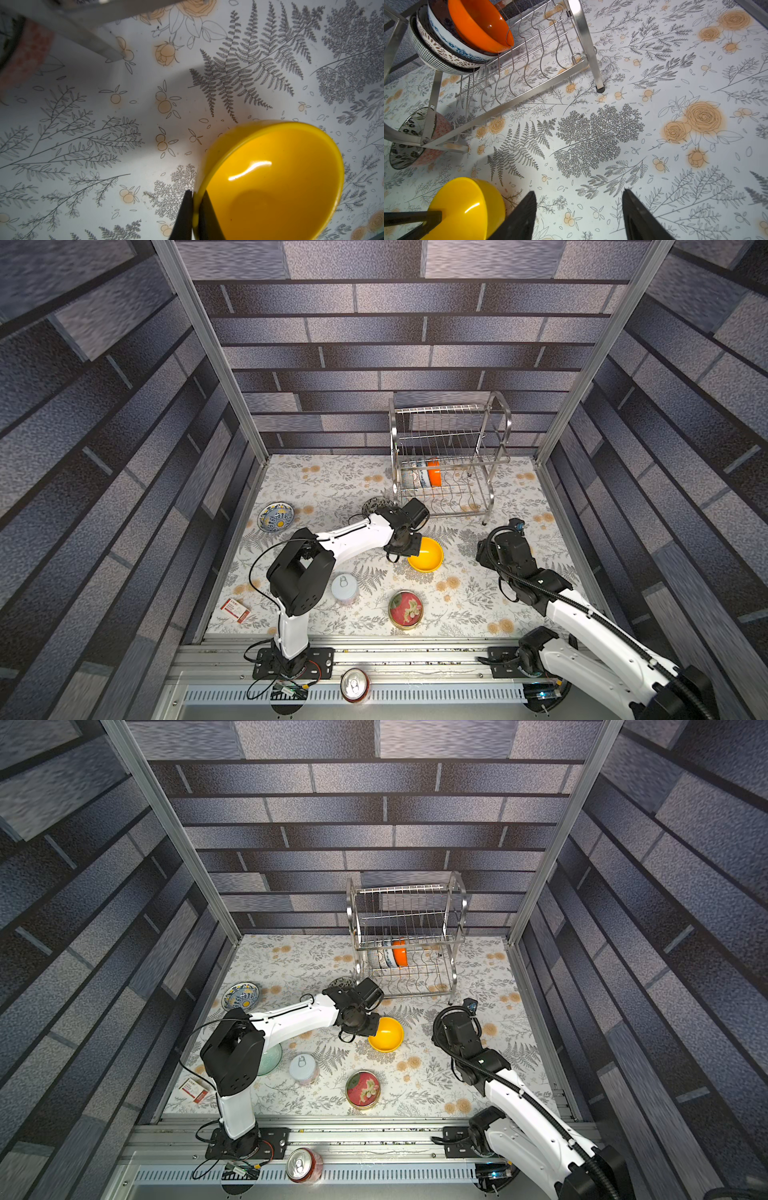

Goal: Load bowls into a dish rack
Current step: Place the bowl at the center of the table.

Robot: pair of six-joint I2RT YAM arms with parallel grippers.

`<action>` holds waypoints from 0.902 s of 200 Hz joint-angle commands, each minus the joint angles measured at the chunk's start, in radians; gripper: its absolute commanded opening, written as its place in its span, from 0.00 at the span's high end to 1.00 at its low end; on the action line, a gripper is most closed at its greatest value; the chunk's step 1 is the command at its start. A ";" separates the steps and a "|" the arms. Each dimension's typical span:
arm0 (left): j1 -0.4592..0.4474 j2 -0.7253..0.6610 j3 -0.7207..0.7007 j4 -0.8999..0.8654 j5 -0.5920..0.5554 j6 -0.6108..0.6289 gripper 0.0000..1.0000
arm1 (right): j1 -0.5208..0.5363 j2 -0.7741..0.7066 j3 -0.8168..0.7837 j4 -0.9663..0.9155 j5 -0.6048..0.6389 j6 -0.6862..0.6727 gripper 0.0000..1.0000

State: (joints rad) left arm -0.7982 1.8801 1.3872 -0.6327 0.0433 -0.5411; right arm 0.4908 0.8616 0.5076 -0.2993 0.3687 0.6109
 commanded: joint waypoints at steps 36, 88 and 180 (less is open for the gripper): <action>-0.011 0.015 0.056 -0.024 -0.027 -0.015 0.87 | -0.003 0.018 0.065 -0.047 -0.042 -0.084 0.34; -0.010 0.012 0.076 -0.054 -0.037 -0.006 0.78 | -0.004 0.034 0.126 -0.097 -0.102 -0.153 0.34; 0.002 -0.199 -0.020 -0.126 -0.097 0.010 0.33 | -0.003 0.115 0.218 -0.125 -0.272 -0.235 0.34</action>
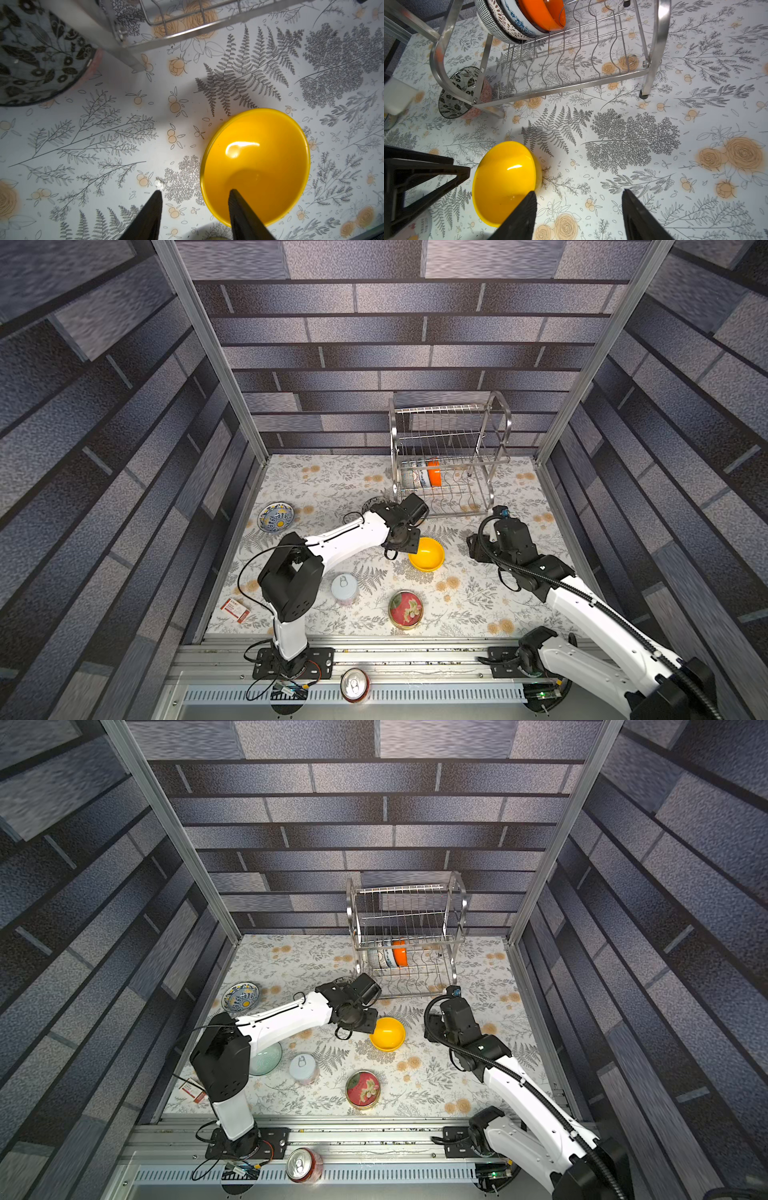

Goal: Load bowls into a dish rack
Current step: Place the bowl at the center of the table.

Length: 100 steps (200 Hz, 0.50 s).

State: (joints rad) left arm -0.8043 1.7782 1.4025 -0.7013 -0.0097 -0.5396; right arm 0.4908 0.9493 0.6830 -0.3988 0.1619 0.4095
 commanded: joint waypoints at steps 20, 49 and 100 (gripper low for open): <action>0.022 -0.165 -0.083 -0.060 -0.071 0.020 0.15 | 0.000 0.063 0.065 -0.020 -0.108 -0.043 0.34; 0.079 -0.269 -0.167 -0.023 -0.086 0.004 0.03 | 0.014 0.121 0.101 -0.019 -0.170 -0.060 0.34; 0.254 -0.422 -0.266 0.060 0.002 -0.035 0.00 | 0.087 0.238 0.180 -0.053 -0.206 -0.087 0.33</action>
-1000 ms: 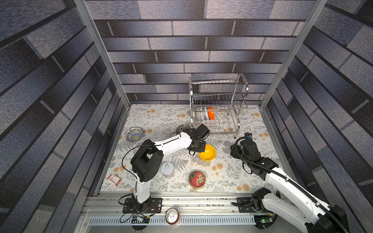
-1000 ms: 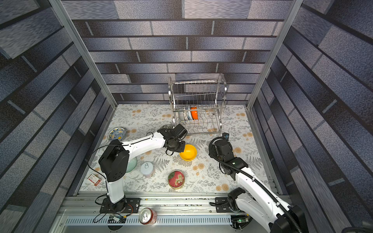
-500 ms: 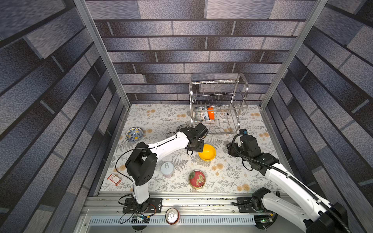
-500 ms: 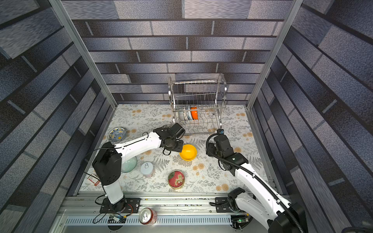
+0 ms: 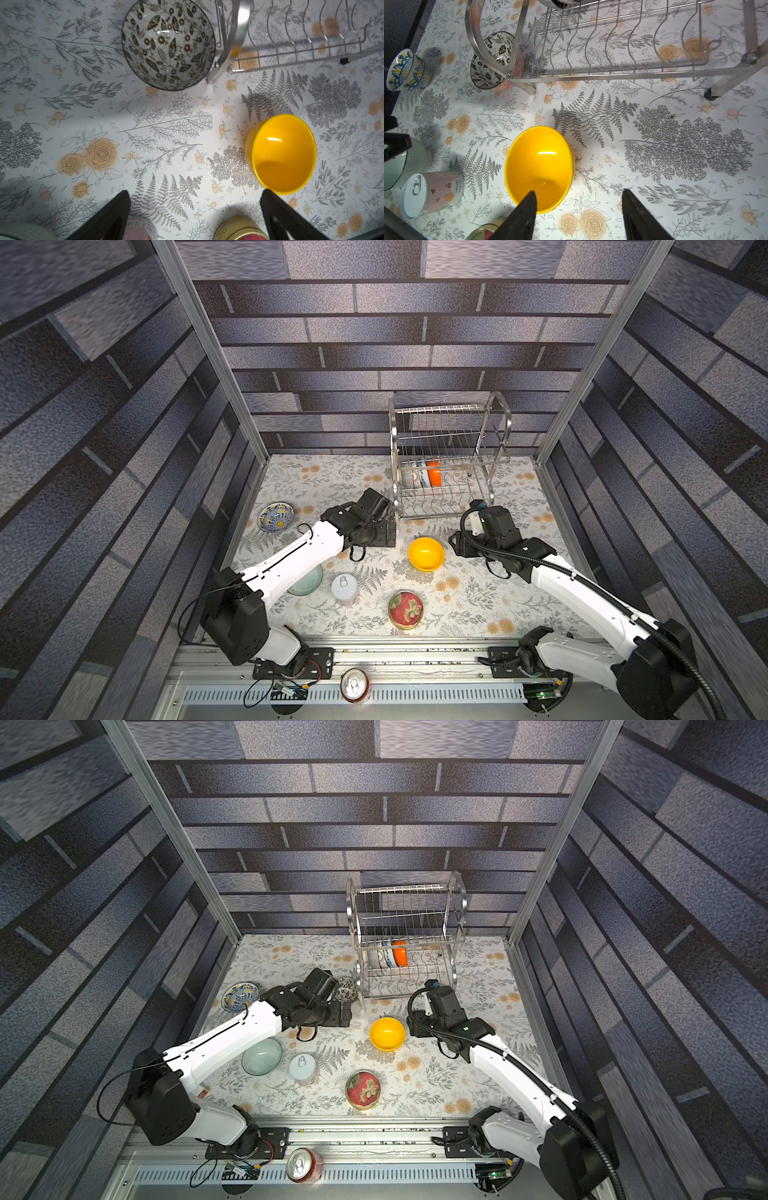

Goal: Load bowls into a dish rack
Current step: Place the bowl at the center of the table.

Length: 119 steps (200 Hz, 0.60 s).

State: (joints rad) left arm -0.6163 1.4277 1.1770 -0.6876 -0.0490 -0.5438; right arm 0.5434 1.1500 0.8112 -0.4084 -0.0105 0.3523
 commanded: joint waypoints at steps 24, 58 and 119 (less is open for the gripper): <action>0.151 -0.108 -0.072 0.061 0.084 -0.039 0.00 | 0.084 0.096 0.097 -0.070 -0.025 -0.045 0.33; 0.244 -0.127 -0.086 0.056 0.142 -0.022 0.00 | 0.170 0.174 0.162 -0.111 0.022 -0.067 0.33; 0.345 -0.110 -0.080 0.000 0.183 0.036 0.00 | 0.302 0.329 0.290 -0.180 0.093 -0.100 0.33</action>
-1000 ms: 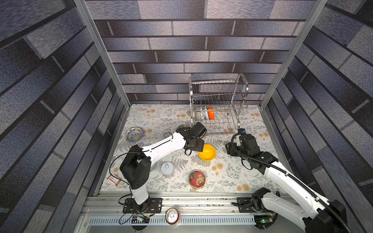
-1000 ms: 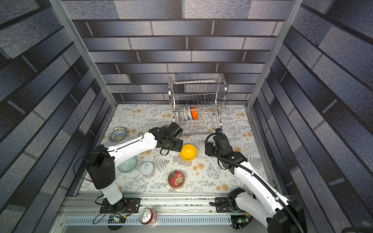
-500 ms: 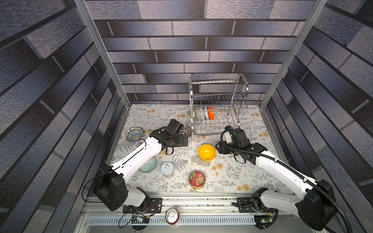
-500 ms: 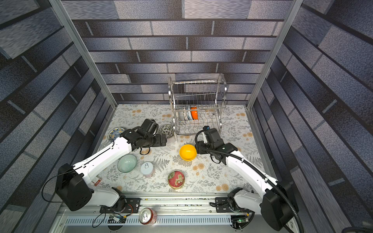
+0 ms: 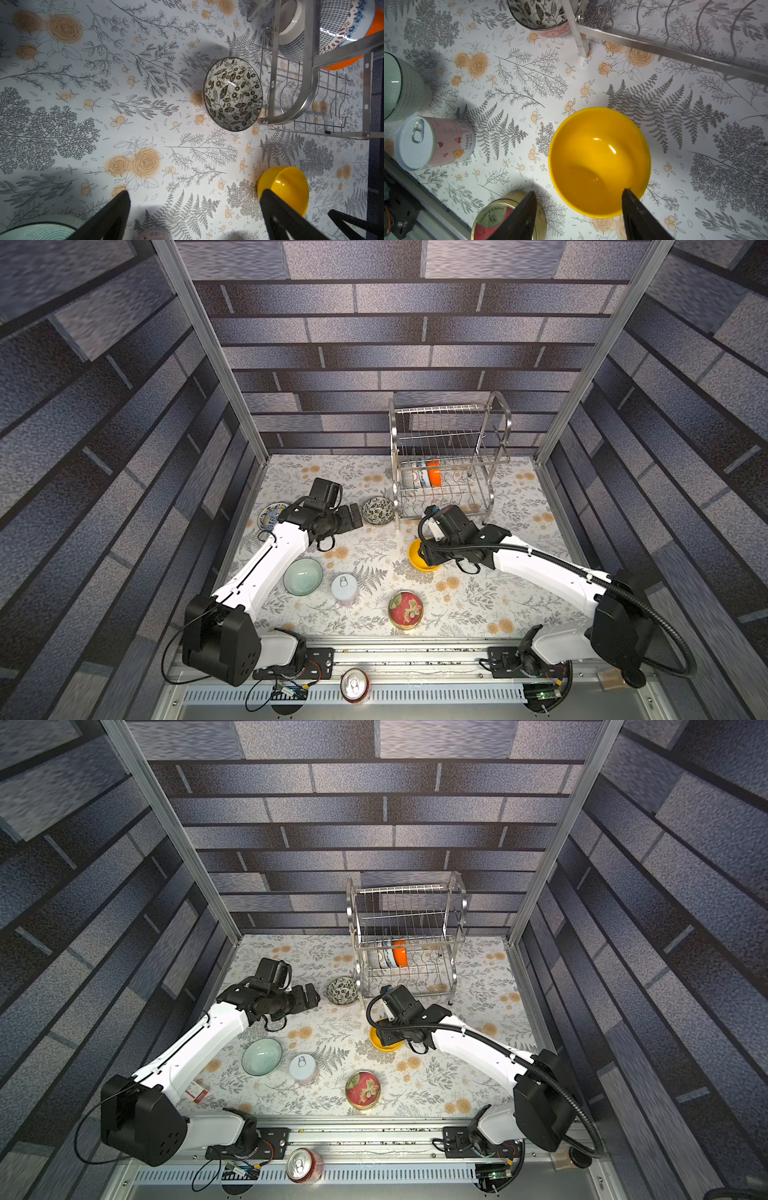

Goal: Load bowls into a dish rack
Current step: Pick up the bowl from the center of the table.

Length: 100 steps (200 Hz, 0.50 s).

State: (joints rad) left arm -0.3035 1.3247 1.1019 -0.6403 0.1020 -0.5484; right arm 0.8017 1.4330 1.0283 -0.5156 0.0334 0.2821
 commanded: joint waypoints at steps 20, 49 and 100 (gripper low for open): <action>0.061 -0.004 -0.004 -0.066 0.043 0.050 0.00 | 0.083 0.091 0.110 -0.106 0.087 -0.044 0.34; 0.097 0.001 0.001 -0.081 0.050 0.062 0.00 | 0.135 0.161 0.159 -0.150 0.143 -0.051 0.35; 0.166 -0.002 0.017 -0.096 0.051 0.083 0.00 | 0.188 0.271 0.229 -0.214 0.218 -0.051 0.40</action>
State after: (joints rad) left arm -0.1673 1.3247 1.1019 -0.6926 0.1356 -0.5014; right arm 0.9760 1.6653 1.2137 -0.6518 0.1909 0.2417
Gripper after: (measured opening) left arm 0.996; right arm 0.619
